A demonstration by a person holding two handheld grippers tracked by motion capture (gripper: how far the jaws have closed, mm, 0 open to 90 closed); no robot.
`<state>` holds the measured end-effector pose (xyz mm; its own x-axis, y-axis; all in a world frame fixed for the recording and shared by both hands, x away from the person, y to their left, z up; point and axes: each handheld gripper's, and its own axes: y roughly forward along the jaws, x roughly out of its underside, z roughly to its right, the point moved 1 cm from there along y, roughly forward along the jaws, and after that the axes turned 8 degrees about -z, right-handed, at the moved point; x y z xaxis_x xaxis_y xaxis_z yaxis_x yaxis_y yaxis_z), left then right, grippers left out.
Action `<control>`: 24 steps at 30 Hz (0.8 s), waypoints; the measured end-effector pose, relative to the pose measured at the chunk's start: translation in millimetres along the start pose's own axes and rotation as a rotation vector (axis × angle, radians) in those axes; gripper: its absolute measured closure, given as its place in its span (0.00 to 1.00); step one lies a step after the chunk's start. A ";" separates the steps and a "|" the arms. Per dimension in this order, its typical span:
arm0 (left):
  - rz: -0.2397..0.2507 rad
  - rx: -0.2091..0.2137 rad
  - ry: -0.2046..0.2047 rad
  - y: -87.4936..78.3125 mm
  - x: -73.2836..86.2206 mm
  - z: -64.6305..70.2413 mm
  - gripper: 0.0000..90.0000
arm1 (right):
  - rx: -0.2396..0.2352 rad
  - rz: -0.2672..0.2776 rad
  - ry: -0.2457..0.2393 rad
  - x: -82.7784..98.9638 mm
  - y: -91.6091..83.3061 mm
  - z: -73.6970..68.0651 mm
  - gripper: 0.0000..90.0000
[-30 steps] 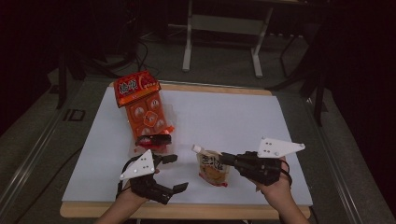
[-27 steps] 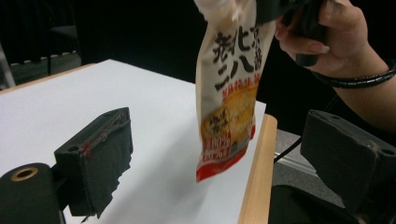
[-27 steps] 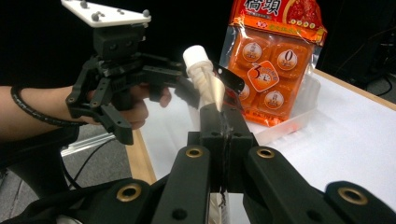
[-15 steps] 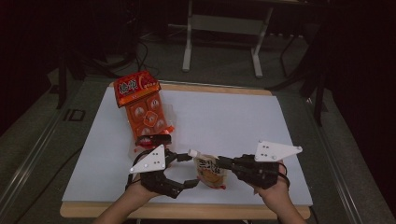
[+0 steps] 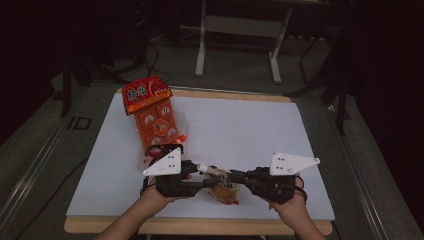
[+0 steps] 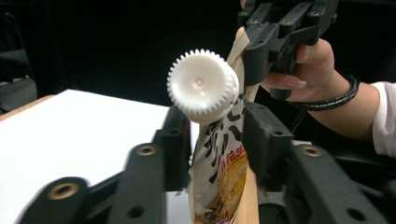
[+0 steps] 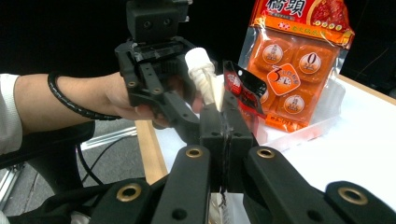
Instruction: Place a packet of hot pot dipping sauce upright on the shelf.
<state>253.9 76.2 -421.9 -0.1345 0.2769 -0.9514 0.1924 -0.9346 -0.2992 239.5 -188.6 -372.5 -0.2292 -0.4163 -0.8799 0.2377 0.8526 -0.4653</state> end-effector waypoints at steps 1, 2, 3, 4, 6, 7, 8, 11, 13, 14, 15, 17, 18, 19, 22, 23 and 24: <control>-0.004 0.001 -0.002 0.4 -0.2 -0.3 0.76 | 0.001 -0.004 -0.002 0.2 1.2 -0.7 1.00; -0.012 0.002 0.000 0.3 -0.1 -1.0 0.80 | 0.001 -0.007 -0.004 0.4 1.6 -1.0 1.00; -0.017 0.009 -0.002 0.3 0.2 -1.9 0.86 | -0.001 -0.008 -0.004 0.5 1.5 -1.0 1.00; -0.024 0.007 0.001 0.7 0.1 -1.9 0.87 | 0.001 -0.010 -0.006 0.5 1.4 -0.9 1.00; -0.035 -0.004 0.013 1.0 -0.5 -0.6 0.90 | 0.009 -0.014 -0.005 1.0 1.7 -0.1 0.99; -0.032 0.000 0.014 0.8 -0.8 0.1 0.93 | 0.007 -0.012 0.000 1.6 1.6 1.1 0.99; -0.032 -0.002 0.022 0.4 -1.4 1.0 0.94 | 0.004 -0.009 0.008 2.0 1.1 2.2 0.99; -0.034 -0.006 0.026 -0.1 -3.2 1.8 0.97 | -0.013 -0.001 0.025 2.5 -0.1 5.3 0.98; -0.037 -0.010 0.028 -0.3 -4.1 1.8 0.98 | -0.008 0.001 0.022 2.1 -0.4 6.0 0.96; -0.042 -0.014 0.032 -0.6 -4.9 1.6 0.98 | -0.003 0.000 0.020 2.0 -0.5 6.0 0.95; -0.044 -0.015 0.032 -0.7 -5.2 1.7 0.98 | 0.003 -0.002 0.019 2.1 -0.6 6.2 0.92; -0.051 -0.027 0.036 -1.2 -6.0 1.2 0.98 | 0.019 -0.004 0.016 2.7 -1.6 7.9 0.85; -0.052 -0.027 0.031 -1.9 -6.4 0.0 0.98 | 0.020 0.000 0.020 3.2 -2.2 9.0 0.83; -0.049 -0.031 0.027 -2.8 -6.6 -0.9 0.98 | 0.025 0.003 0.027 4.1 -3.0 10.6 0.80; -0.038 -0.040 0.022 -6.1 -7.6 -3.4 0.98 | 0.049 0.010 0.037 7.2 -5.6 15.1 0.71; -0.029 -0.054 0.023 -10.7 -9.5 -5.2 0.98 | 0.070 0.017 0.045 9.2 -6.8 17.0 0.64; -0.024 -0.067 0.032 -14.1 -11.0 -5.8 0.98 | 0.080 0.017 0.046 9.8 -7.1 17.4 0.60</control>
<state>258.3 87.6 -407.6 -0.1092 0.3065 -0.9456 0.2541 -0.9110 -0.3247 252.1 -204.3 -379.6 -0.2672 -0.3853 -0.8832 0.3164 0.8306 -0.4581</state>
